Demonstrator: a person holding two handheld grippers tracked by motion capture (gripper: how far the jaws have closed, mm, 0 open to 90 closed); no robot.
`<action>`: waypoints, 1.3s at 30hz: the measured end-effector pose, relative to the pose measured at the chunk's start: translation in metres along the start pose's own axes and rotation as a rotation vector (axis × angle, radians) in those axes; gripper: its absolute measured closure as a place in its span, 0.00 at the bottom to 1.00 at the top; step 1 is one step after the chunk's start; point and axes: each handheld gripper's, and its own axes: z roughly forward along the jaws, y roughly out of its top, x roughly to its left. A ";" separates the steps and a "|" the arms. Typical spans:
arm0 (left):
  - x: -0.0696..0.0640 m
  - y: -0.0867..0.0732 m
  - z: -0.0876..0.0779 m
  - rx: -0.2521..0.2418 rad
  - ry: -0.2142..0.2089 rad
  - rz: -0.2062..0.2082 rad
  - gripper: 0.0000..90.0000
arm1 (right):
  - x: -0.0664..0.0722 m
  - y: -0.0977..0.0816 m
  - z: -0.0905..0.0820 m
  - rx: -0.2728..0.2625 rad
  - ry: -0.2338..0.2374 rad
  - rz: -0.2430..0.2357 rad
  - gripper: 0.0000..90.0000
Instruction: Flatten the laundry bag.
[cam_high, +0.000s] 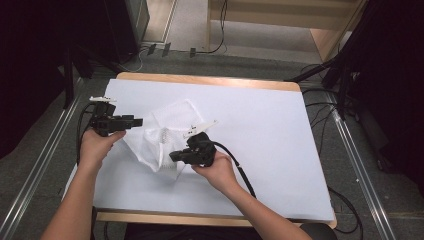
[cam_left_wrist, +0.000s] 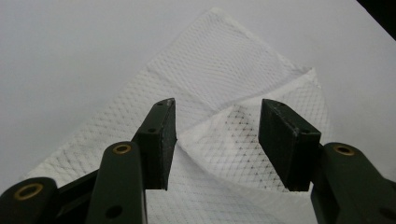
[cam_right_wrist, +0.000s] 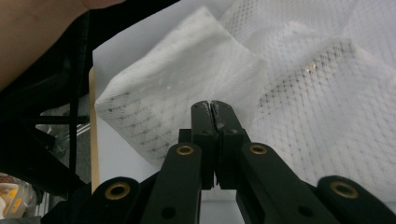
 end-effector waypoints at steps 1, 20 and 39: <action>0.000 0.000 0.001 0.004 -0.001 -0.003 0.53 | 0.001 0.001 -0.002 -0.003 0.000 -0.003 0.99; 0.011 -0.012 0.050 0.118 0.000 -0.027 0.56 | -0.024 -0.003 -0.026 -0.013 -0.114 0.019 0.98; -0.001 -0.019 0.069 0.179 -0.020 0.033 1.00 | -0.049 -0.009 -0.038 -0.014 -0.200 0.058 0.97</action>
